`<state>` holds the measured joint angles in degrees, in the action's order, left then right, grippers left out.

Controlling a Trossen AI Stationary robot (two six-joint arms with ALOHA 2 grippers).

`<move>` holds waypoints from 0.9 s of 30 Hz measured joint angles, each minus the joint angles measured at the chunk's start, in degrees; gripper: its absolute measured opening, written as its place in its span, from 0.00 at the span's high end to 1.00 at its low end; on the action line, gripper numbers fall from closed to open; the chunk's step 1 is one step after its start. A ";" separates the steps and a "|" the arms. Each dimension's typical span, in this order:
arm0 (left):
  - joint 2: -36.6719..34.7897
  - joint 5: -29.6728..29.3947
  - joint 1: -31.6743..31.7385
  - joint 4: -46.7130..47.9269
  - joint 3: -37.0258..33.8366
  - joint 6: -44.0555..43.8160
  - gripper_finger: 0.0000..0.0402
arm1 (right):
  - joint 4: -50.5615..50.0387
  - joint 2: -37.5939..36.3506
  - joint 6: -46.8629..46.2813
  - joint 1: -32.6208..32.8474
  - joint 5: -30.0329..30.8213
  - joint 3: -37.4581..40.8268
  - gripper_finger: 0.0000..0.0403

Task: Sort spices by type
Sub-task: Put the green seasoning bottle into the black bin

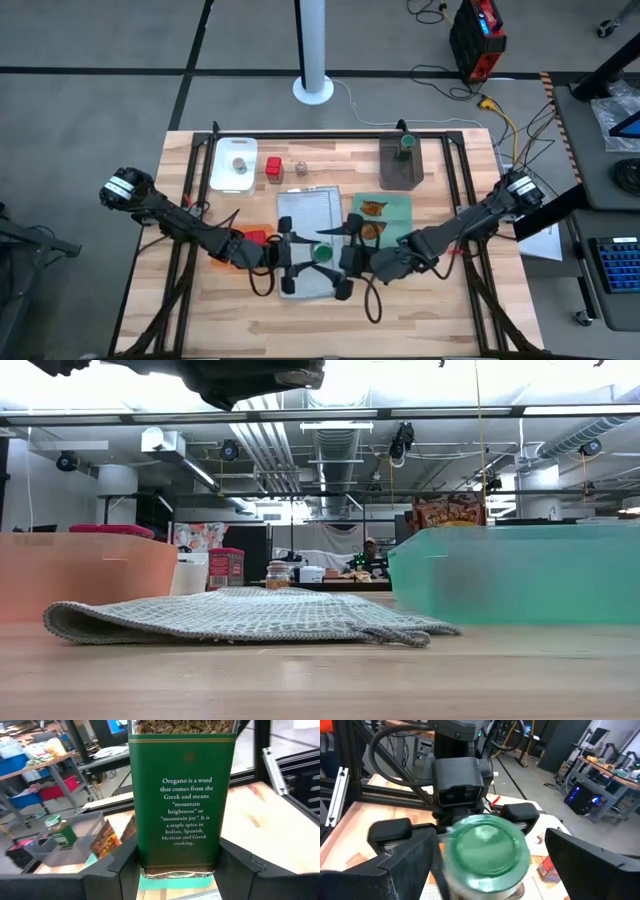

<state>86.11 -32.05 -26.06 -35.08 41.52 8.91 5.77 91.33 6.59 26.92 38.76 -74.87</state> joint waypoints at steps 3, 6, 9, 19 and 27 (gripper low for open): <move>0.02 1.28 -0.01 -0.34 0.00 -0.40 0.55 | -0.01 0.04 -0.52 -0.74 -1.72 -0.02 0.12; 0.02 1.30 -0.08 -0.38 0.00 -0.48 0.55 | -0.03 0.02 0.05 -0.77 -1.90 -0.02 0.21; 0.02 1.48 -0.07 -0.37 0.00 -0.49 0.55 | 0.01 0.02 0.07 -0.71 -2.03 -0.02 0.35; 0.04 1.45 -0.05 -0.47 0.02 -0.46 0.35 | -0.08 -0.02 -0.15 -0.92 -1.85 -0.02 0.52; 0.02 -5.29 -0.09 0.32 0.04 -0.44 0.32 | -11.31 -4.88 -5.93 -4.01 -0.82 -0.52 0.52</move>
<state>86.13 -37.33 -26.14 -34.76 41.56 8.47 -5.54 86.45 0.66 22.91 37.94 -75.40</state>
